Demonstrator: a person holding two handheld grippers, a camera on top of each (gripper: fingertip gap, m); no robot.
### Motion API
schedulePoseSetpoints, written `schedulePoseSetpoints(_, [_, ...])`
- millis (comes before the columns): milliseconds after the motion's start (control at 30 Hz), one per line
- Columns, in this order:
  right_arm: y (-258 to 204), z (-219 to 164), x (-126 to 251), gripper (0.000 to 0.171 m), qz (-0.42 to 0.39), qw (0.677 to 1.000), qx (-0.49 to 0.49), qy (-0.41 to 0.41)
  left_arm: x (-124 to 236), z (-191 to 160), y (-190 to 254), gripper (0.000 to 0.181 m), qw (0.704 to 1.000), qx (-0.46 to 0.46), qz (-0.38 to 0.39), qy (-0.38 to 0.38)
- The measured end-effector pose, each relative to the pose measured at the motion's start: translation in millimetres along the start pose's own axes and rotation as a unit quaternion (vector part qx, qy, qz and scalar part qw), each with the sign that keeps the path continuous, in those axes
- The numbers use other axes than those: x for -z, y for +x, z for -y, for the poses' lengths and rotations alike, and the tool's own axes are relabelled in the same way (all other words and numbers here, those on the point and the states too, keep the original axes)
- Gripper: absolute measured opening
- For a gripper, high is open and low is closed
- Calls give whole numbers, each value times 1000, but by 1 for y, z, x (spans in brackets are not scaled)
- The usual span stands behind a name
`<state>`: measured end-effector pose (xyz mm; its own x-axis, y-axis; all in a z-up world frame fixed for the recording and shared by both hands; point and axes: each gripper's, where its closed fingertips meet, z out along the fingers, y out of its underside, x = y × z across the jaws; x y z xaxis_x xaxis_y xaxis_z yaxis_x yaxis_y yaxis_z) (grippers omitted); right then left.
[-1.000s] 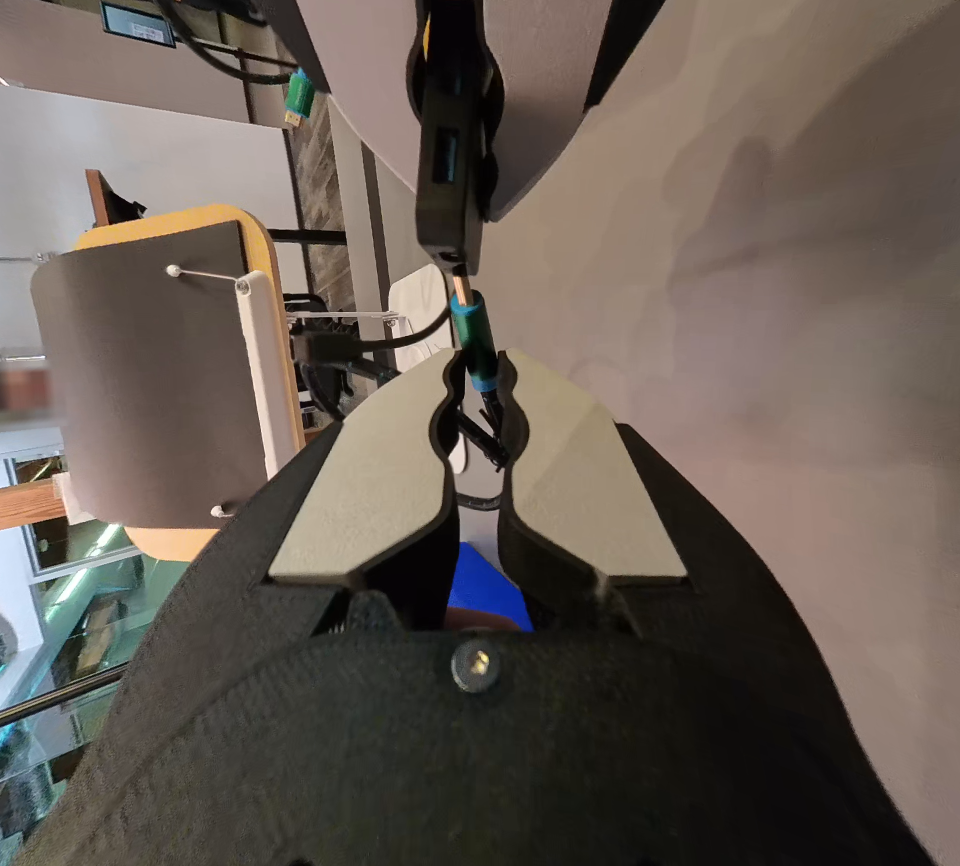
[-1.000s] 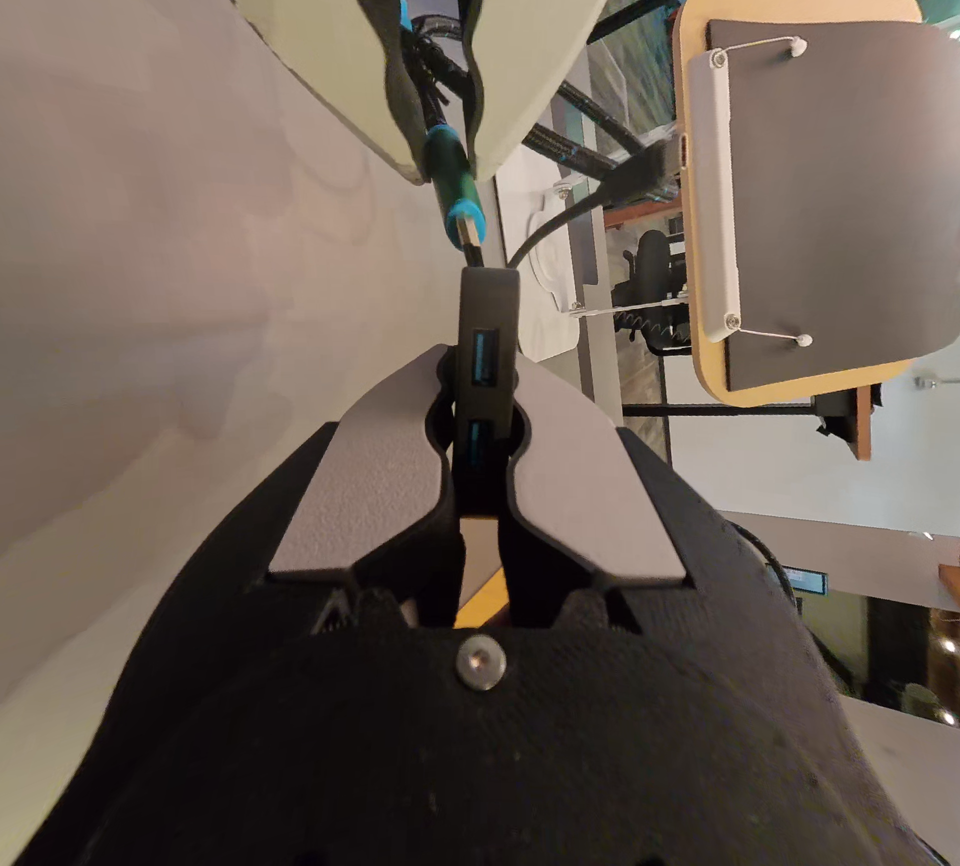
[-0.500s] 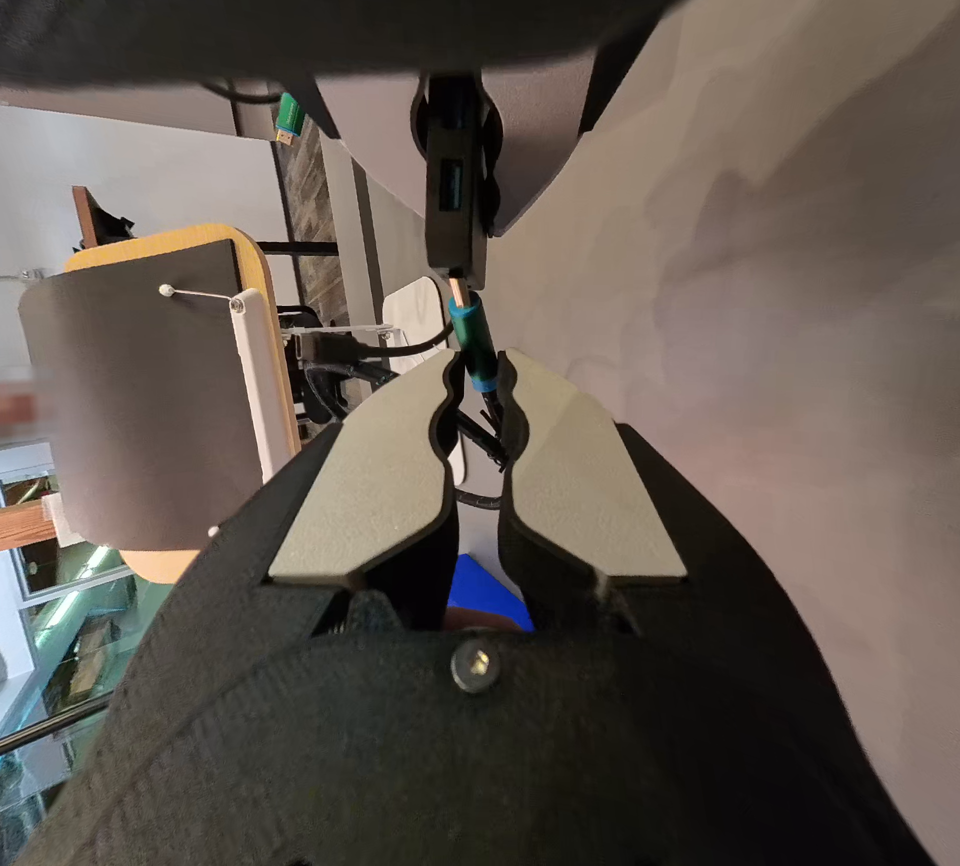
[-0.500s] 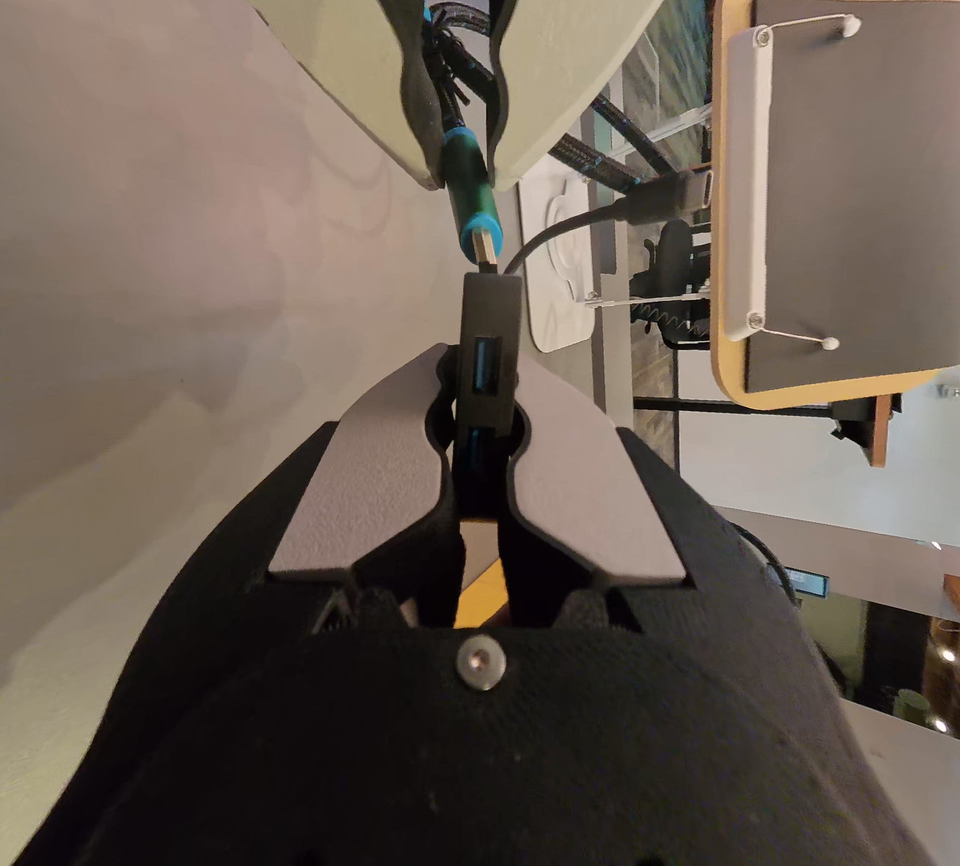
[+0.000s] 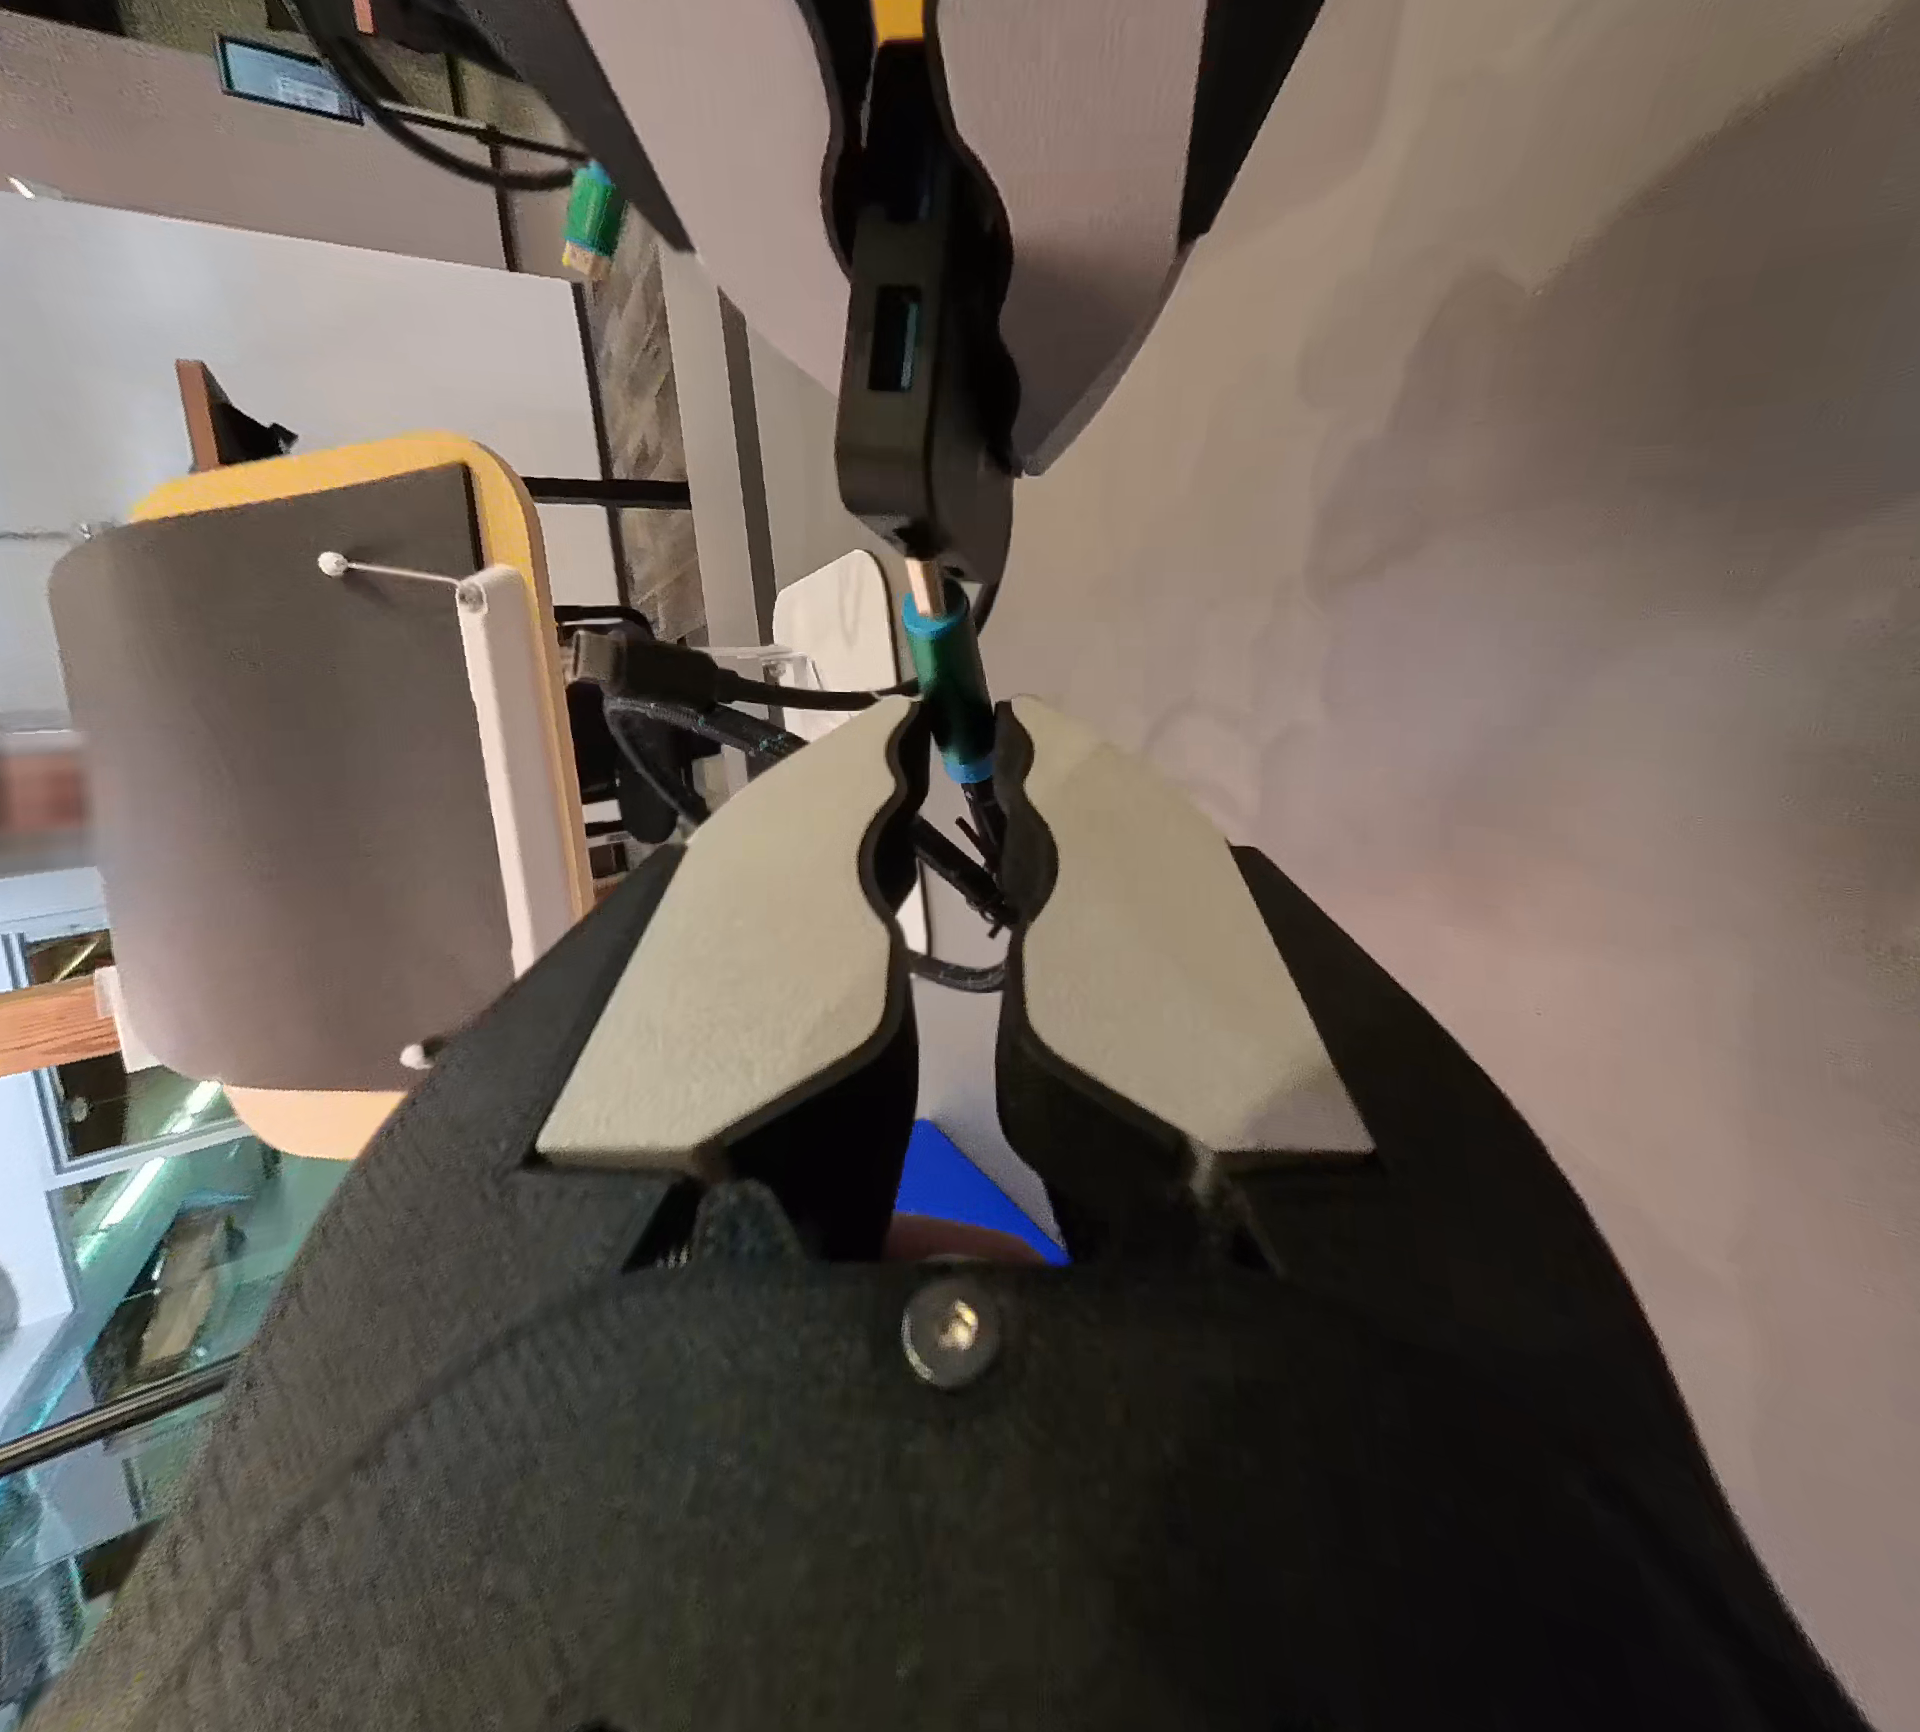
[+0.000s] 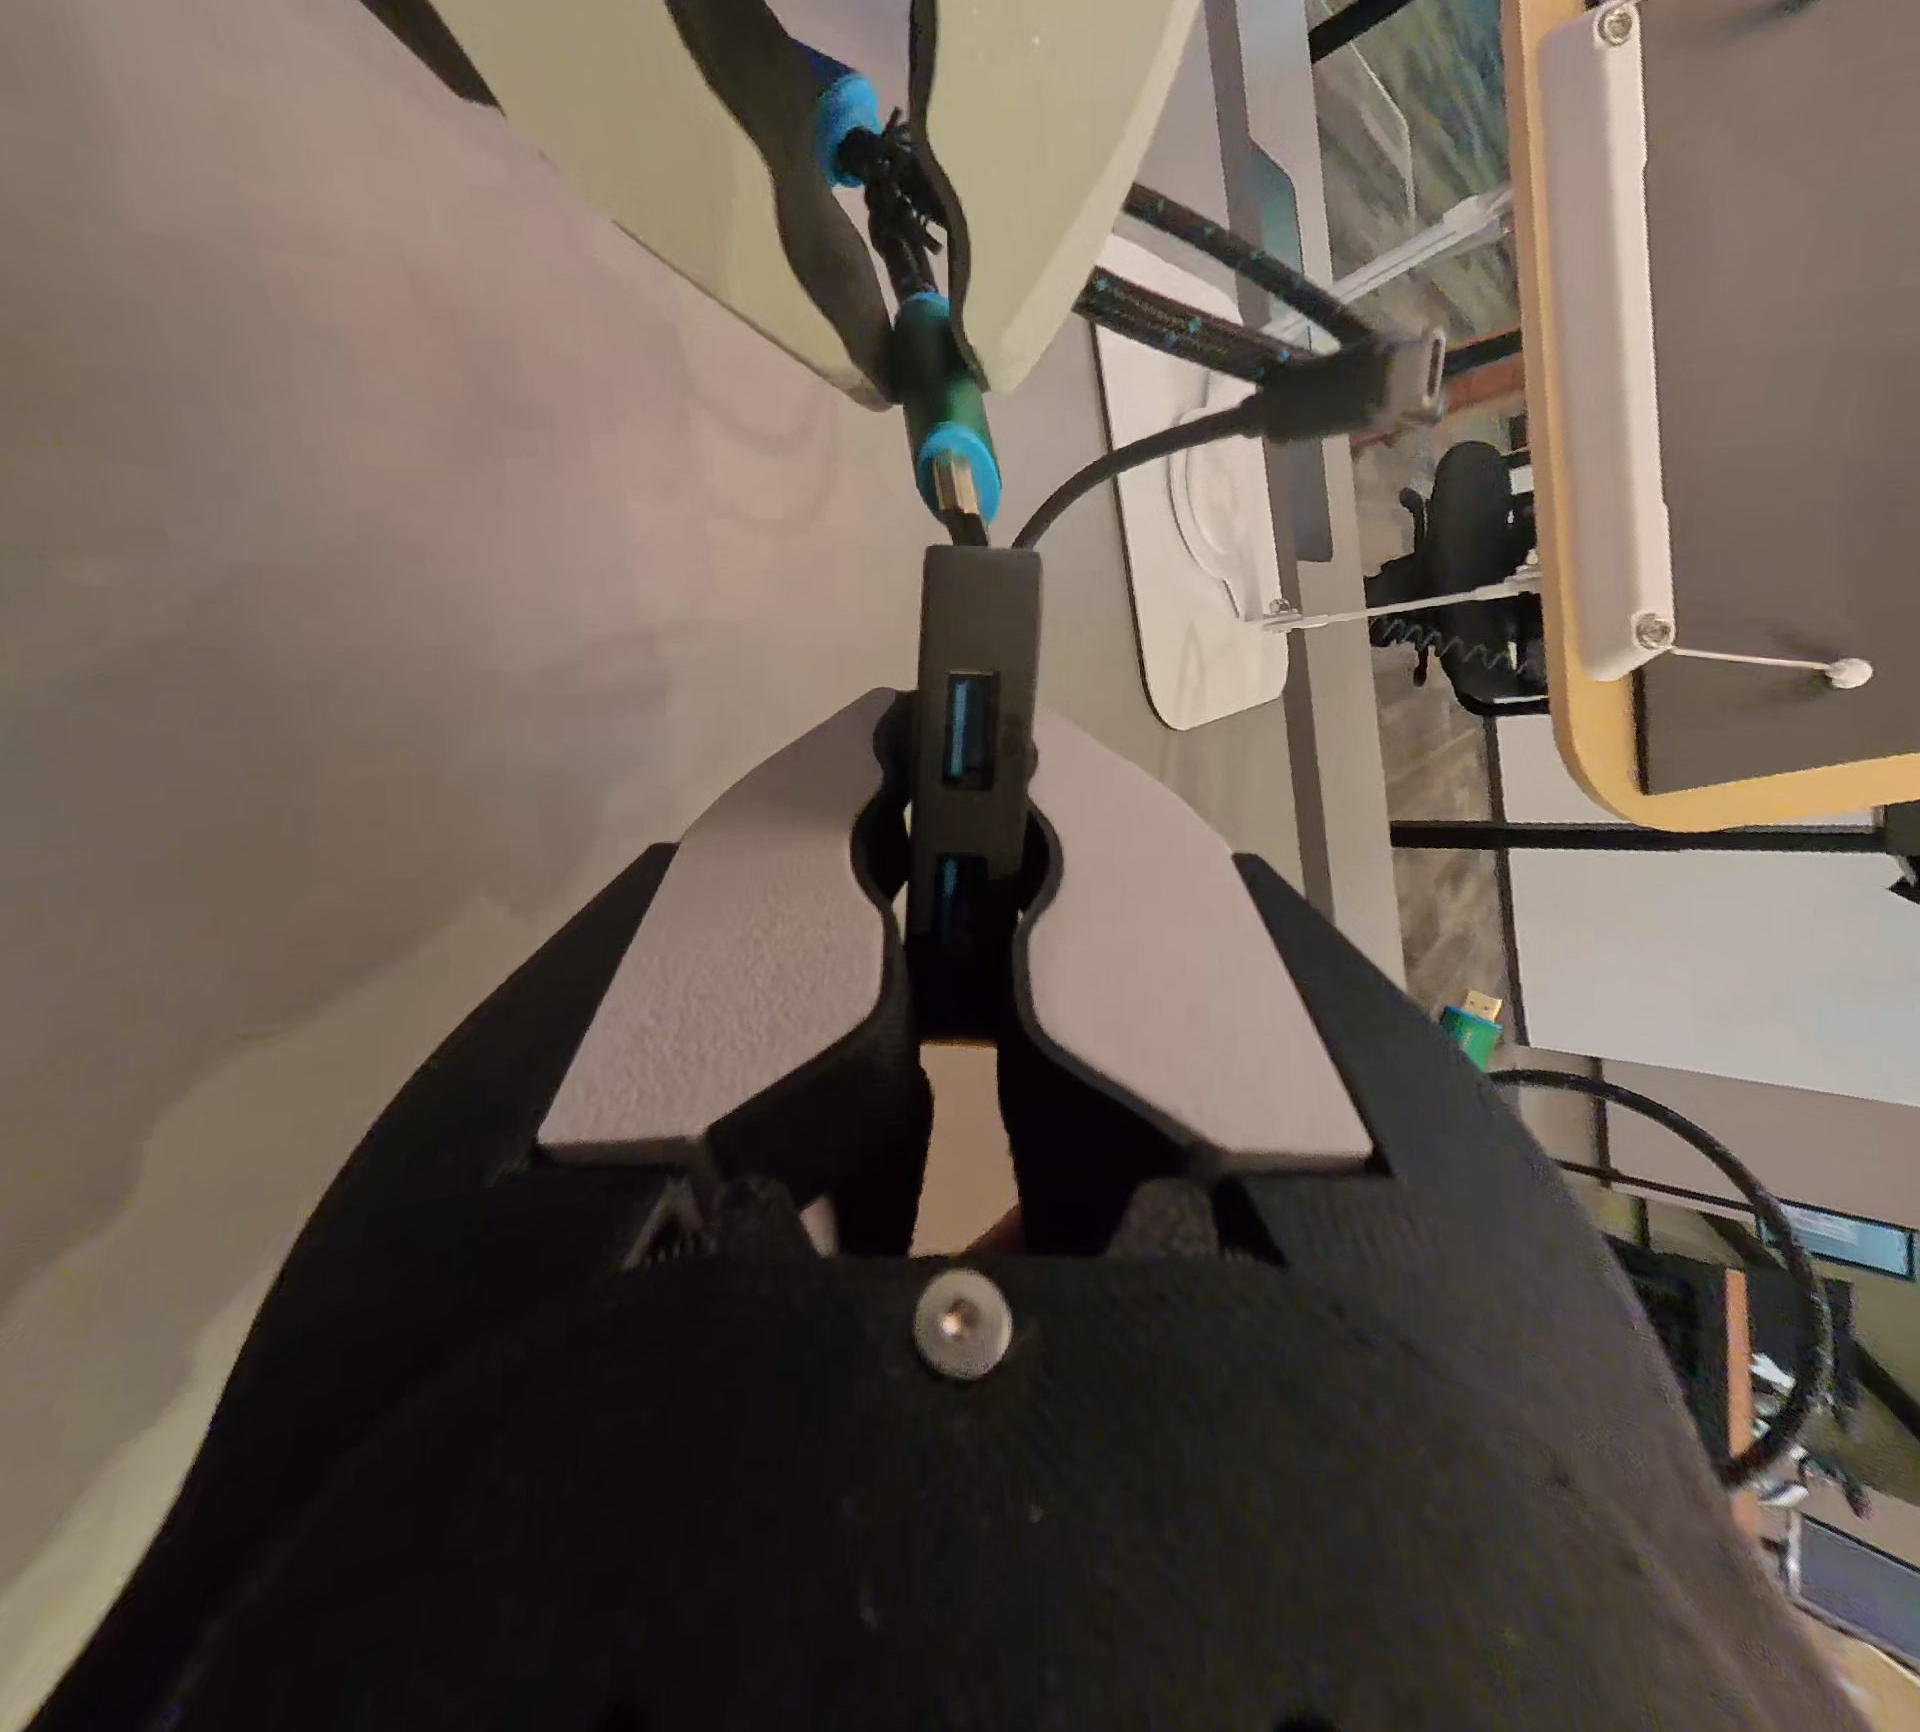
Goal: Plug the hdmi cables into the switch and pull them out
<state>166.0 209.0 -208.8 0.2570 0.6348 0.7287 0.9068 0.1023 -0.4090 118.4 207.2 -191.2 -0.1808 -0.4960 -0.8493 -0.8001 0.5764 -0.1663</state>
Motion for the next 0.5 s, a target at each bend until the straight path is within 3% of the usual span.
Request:
schedulePoseSetpoints(200, [-13,-2,-4,13,29,999,-21,10,-8,-15,16,12,999,22,14,-19])
schedulePoseSetpoints(367, [-32,-2,-8,13,56,998,-18,11,-22,-31,56,13,996,46,-52,-48])
schedulePoseSetpoints(433, [-38,-1,-9,13,69,997,-27,19,-26,-31,56,42,997,58,-36,-40])
schedulePoseSetpoints(500, [-41,3,-9,13,86,995,-38,34,-20,-15,47,48,997,73,-14,8])
